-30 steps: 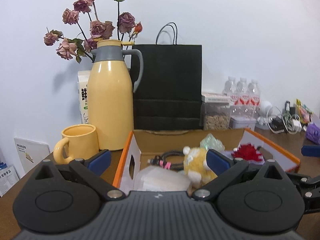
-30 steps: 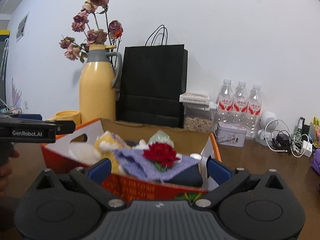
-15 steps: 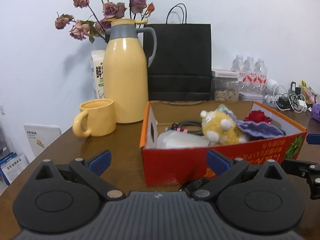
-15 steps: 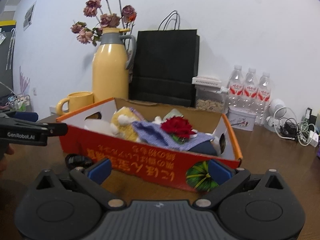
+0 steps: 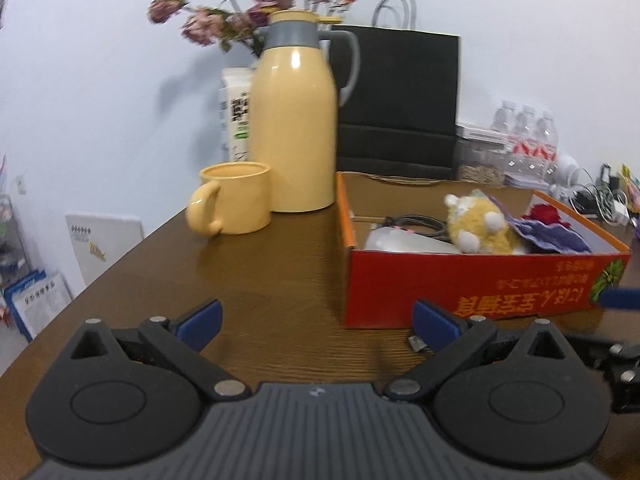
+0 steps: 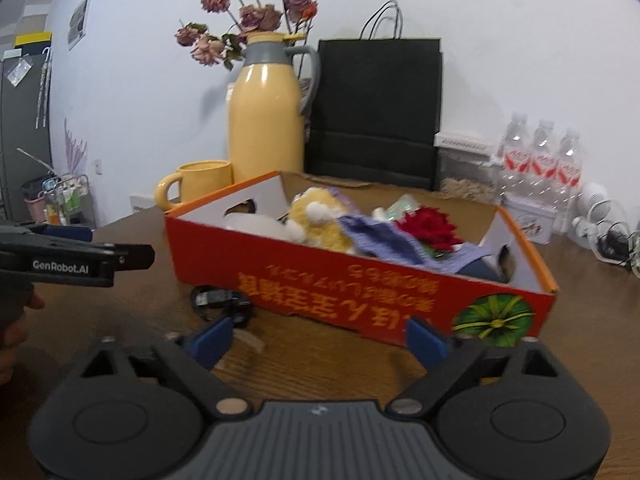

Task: Organize objects
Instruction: 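Lower the left tool onto the black cable and close it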

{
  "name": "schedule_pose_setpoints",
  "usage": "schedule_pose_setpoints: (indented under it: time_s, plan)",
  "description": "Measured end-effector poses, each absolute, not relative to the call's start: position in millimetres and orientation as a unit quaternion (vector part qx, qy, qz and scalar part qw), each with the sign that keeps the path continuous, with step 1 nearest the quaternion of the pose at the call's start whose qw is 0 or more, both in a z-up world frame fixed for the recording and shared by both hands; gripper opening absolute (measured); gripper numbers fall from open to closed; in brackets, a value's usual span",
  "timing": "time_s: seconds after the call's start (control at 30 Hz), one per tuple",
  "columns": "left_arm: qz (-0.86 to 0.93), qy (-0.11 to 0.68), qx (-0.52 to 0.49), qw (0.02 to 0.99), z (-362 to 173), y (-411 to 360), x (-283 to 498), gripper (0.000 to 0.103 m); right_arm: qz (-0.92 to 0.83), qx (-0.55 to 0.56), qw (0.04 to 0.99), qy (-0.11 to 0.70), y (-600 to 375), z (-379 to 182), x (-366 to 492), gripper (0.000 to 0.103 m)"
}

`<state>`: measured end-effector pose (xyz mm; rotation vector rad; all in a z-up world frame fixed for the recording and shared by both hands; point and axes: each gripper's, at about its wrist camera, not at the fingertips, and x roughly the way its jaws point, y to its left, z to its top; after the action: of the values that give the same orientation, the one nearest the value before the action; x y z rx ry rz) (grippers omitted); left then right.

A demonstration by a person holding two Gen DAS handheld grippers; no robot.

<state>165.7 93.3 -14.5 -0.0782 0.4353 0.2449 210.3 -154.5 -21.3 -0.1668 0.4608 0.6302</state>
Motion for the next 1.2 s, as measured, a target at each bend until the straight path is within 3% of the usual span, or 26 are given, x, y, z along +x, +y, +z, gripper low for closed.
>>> schedule_pose_setpoints:
  time_s: [0.1,0.17,0.23,0.5,0.6,0.67,0.8,1.2]
  plan:
    - [0.130,0.218,-0.054,0.966,-14.6,103.6,162.6,0.103,0.321,-0.083,0.913,0.238,-137.7,-24.5,211.1,0.081]
    - [0.134,0.218,-0.064,0.965,-14.2,109.0,161.0,0.103,0.330,-0.089,0.907,0.246,-124.8,-26.6,210.7,0.069]
    - [0.134,0.217,-0.072,0.964,-13.6,113.0,159.7,0.103,0.339,-0.092,0.901,0.255,-116.0,-29.2,211.8,0.064]
    - [0.126,0.216,-0.073,0.965,-12.9,112.9,157.9,0.103,0.341,-0.104,0.889,0.289,-93.2,-37.8,226.3,0.062]
    - [0.125,0.217,-0.073,0.965,-13.0,112.9,158.0,0.103,0.351,-0.103,0.881,0.301,-92.2,-39.8,229.5,0.049]
    - [0.125,0.219,-0.072,0.965,-13.3,112.6,159.3,0.103,0.361,-0.111,0.878,0.295,-90.3,-39.7,225.9,0.026]
    - [0.124,0.225,-0.073,0.964,-14.9,113.4,161.8,0.103,0.369,-0.123,0.876,0.287,-88.2,-39.1,219.4,0.008]
    - [0.124,0.243,-0.075,0.959,-21.6,112.9,170.9,0.103,0.340,-0.079,0.906,0.237,-124.3,-23.3,210.2,0.005]
